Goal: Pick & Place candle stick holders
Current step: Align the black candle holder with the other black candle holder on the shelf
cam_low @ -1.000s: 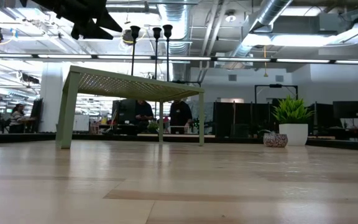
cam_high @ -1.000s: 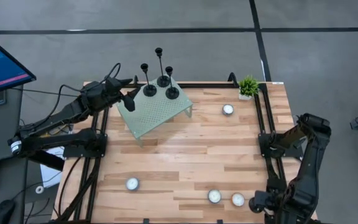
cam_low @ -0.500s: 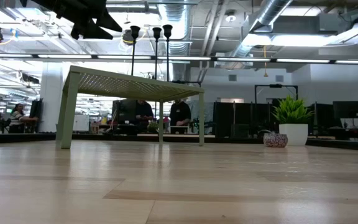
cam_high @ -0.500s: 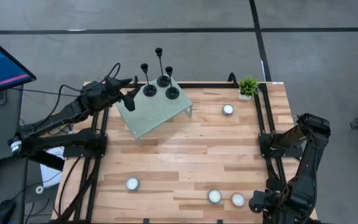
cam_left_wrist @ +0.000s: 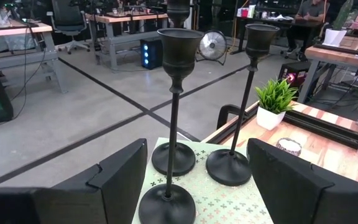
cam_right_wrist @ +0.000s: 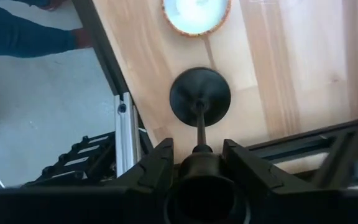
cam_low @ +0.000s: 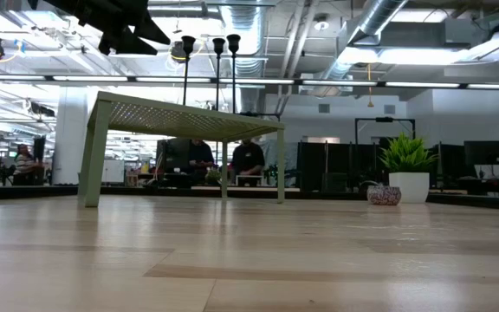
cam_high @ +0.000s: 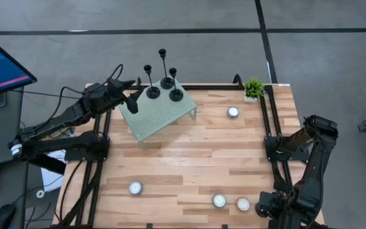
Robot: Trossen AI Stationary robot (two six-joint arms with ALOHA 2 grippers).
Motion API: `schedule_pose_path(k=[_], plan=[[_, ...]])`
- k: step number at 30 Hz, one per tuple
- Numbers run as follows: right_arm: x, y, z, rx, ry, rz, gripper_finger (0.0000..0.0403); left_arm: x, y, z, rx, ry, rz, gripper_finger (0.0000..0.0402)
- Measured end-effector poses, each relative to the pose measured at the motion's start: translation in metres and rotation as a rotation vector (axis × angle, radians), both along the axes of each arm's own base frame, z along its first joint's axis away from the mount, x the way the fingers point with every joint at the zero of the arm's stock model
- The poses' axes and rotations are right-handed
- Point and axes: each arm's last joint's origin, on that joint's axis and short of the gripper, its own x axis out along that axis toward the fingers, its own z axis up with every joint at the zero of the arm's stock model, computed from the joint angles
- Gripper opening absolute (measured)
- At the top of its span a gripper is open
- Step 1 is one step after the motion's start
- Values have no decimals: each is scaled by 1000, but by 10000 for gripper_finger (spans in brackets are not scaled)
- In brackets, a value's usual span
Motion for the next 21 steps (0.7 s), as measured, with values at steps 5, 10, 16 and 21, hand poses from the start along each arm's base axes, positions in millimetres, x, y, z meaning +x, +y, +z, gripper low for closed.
schedule_pose_path(k=[5,10,16,21], plan=[[-2,-26,30,72,-8,-65,113,0,0,0,0,0,0,278],[-3,-72,69,120,-31,-121,113,0,0,0,0,0,-4,278],[10,-133,106,70,-106,-176,113,0,0,0,-1,2,-9,278],[38,-173,111,20,-187,-179,113,0,0,-1,-3,7,-19,278]])
